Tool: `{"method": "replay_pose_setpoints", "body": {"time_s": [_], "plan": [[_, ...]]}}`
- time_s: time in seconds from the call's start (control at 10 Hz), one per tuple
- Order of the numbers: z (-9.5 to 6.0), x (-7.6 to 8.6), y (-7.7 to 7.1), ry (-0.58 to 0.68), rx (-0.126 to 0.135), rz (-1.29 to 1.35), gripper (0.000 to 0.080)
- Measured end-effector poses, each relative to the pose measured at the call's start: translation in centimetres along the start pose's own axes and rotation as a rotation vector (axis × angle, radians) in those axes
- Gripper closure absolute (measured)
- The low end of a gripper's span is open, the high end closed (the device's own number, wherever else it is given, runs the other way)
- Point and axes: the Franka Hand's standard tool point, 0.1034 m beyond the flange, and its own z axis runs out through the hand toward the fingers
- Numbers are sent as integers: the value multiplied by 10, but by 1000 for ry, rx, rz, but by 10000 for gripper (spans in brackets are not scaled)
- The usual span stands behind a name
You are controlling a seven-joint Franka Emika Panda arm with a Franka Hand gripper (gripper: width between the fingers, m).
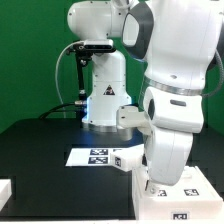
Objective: Assemble cabinet
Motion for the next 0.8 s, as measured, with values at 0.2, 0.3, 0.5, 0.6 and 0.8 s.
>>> {"method": "replay_pose_setpoints", "body": {"time_s": [0.2, 0.3, 0.5, 0.6, 0.8], "plan": [[0, 0, -1, -1, 3, 0, 1], [0, 0, -1, -1, 3, 0, 1], [0, 0, -1, -1, 3, 0, 4], [0, 0, -1, -1, 3, 0, 4], [0, 0, -1, -1, 3, 0, 4]]}}
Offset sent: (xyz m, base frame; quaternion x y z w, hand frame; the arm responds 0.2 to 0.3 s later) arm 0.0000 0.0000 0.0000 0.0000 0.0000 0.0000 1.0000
